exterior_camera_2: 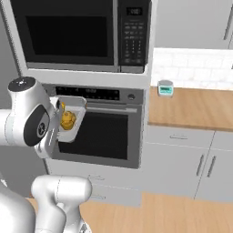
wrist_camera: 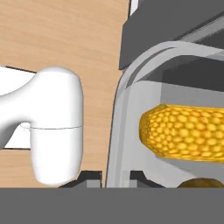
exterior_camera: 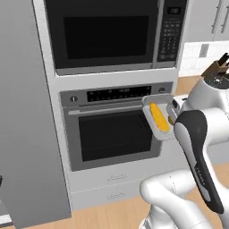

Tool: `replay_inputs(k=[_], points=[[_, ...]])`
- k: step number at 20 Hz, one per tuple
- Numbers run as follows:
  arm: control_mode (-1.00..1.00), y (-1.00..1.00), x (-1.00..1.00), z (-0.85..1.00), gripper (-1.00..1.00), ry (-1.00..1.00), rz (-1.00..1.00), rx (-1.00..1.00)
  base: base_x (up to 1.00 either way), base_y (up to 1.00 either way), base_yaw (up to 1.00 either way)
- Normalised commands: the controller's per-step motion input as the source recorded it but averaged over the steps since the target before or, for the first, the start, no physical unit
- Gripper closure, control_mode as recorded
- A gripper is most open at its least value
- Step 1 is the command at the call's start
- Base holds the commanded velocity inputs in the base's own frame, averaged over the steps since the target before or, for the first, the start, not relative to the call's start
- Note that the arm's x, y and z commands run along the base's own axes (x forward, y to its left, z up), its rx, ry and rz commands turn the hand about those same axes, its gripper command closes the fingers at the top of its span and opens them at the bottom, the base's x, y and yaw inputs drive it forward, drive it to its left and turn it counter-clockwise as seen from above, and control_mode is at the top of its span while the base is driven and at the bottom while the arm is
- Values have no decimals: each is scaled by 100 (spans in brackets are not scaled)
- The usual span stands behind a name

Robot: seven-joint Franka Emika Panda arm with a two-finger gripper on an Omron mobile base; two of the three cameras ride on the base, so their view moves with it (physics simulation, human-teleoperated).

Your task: Take the meat container that has the steak and place it on the second highest rack of the freezer. Then take the vegetable container that has the squash and corn and place it on the highest rack of the freezer.

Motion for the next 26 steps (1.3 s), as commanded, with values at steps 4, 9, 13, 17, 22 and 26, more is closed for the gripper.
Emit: replay_inputs(k=[4,9,13,17,22,26], points=[[100,0,0,0,100,0,0,0,46,100,0],[100,0,0,0,100,0,0,0,59,100,0],[100,0,0,0,100,0,0,0,39,100,0],[100,0,0,0,100,0,0,0,0,100,0],[100,0,0,0,100,0,0,0,0,100,0],[100,0,0,0,100,0,0,0,0,100,0]])
